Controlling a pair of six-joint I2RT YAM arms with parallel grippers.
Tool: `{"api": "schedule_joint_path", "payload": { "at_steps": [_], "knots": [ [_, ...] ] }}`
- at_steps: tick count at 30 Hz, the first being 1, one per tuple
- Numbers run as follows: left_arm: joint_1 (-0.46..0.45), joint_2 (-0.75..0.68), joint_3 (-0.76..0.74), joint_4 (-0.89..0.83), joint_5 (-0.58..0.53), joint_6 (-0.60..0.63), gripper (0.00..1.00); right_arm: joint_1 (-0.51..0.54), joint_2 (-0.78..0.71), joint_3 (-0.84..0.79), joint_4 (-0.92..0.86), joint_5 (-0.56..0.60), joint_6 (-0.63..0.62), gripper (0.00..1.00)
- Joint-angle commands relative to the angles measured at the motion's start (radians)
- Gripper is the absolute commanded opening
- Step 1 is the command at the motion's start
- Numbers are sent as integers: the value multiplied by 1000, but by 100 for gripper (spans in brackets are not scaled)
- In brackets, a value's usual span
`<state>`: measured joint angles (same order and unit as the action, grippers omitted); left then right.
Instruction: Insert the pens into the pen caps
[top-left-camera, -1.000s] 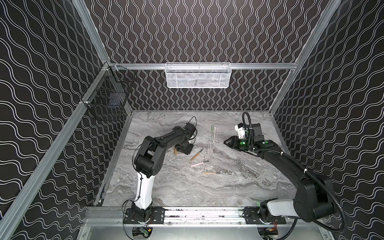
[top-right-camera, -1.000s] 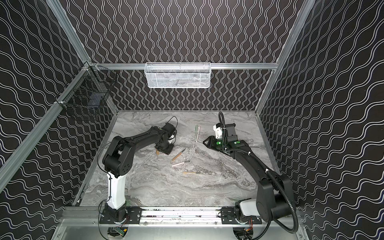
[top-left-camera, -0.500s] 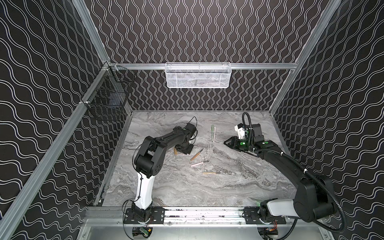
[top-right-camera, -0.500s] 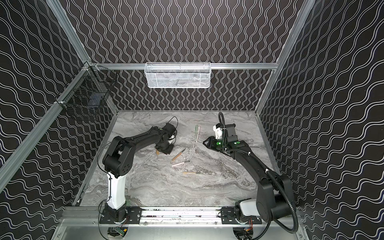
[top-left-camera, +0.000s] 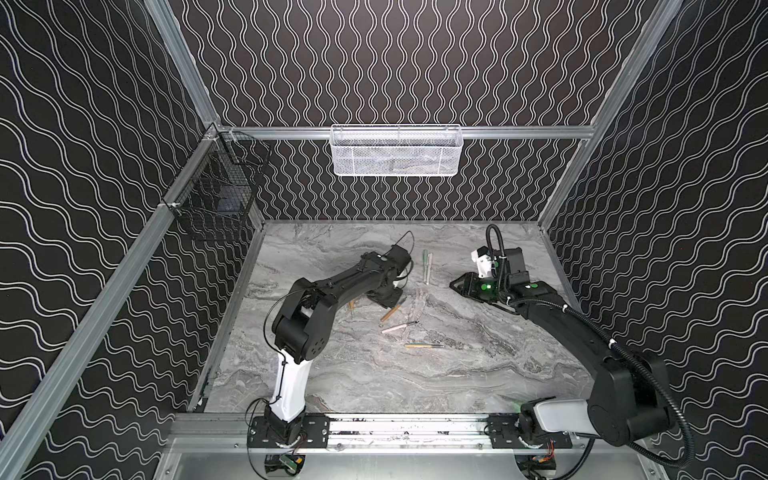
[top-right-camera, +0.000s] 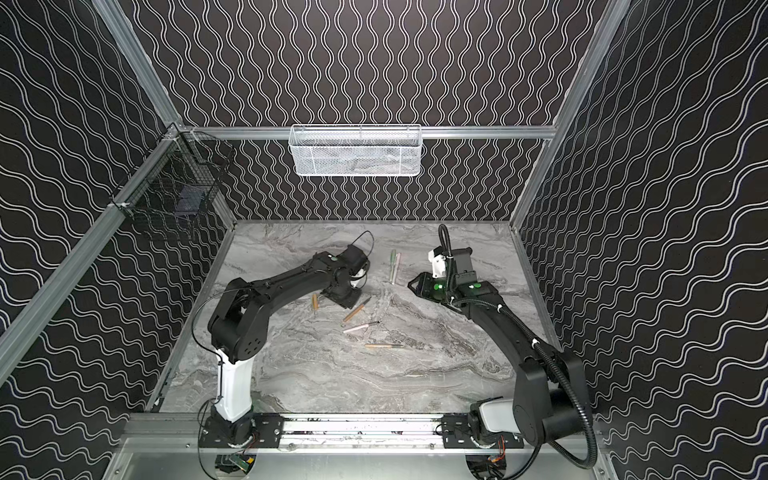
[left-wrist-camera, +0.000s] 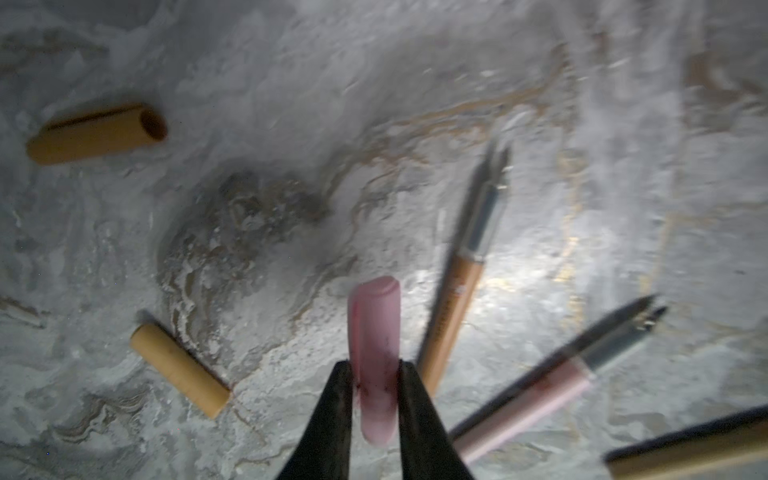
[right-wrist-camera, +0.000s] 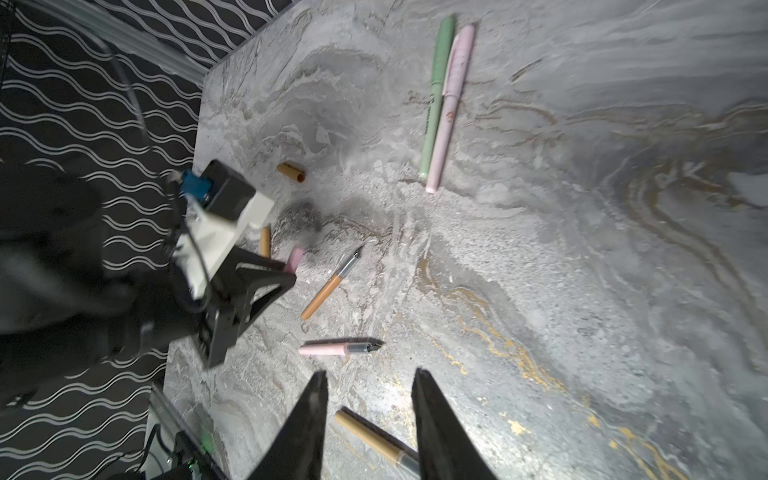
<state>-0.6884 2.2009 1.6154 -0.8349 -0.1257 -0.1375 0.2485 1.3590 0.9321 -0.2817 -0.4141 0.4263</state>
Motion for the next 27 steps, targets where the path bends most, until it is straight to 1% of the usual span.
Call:
{"api": "schedule_joint_path", "payload": {
  "at_steps": [1,5,7,10,18,22,24,27],
  "knots": [
    [-68,33,72,-8,9,-29,22,-11,-16,-12,6,36,7,37],
    [-140,111,184,-22,20,-45,22,-19,-31,-18,-10,40,4,37],
    [-155,154,232,-22,25,-54,22,-21,-41,-19,-15,42,3,37],
    [-171,223,299,-31,31,-66,22,-23,-56,-24,-25,54,3,37],
    [-178,315,366,-20,16,-96,22,-34,-82,-24,-46,70,-4,37],
    [-179,328,374,-30,23,-98,29,-38,-92,-23,-57,78,-8,38],
    [-178,326,380,-37,35,-96,37,-41,-96,-24,-57,81,-9,38],
    [-178,284,366,-29,46,-87,49,-42,-105,-21,-65,77,-8,38]
  ]
}}
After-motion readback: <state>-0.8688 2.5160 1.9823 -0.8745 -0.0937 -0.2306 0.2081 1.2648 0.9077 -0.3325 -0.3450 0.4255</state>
